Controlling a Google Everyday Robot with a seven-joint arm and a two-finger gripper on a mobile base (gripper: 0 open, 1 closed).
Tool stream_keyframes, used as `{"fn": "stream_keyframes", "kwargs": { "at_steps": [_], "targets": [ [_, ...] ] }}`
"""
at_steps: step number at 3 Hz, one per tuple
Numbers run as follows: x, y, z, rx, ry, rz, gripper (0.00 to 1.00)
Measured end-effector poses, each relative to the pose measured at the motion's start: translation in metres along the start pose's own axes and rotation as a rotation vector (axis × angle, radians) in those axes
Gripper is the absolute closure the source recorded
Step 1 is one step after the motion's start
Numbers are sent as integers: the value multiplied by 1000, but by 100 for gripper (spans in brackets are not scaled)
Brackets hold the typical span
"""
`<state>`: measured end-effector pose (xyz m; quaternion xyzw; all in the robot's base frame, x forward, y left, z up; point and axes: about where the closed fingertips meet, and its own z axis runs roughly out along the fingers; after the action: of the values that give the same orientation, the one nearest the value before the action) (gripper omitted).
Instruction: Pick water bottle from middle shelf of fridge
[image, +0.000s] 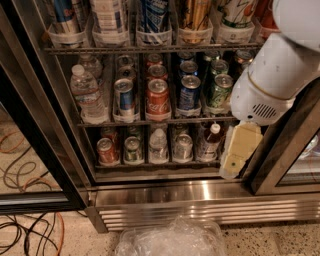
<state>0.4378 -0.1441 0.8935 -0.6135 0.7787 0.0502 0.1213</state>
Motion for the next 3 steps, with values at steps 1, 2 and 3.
{"fn": "stream_keyframes", "kwargs": {
  "at_steps": [1, 2, 3],
  "targets": [
    [-1, 0, 0, -1, -1, -6, 0],
    [-15, 3, 1, 34, -40, -17, 0],
    [-41, 24, 2, 80, -161, -14, 0]
  ]
}}
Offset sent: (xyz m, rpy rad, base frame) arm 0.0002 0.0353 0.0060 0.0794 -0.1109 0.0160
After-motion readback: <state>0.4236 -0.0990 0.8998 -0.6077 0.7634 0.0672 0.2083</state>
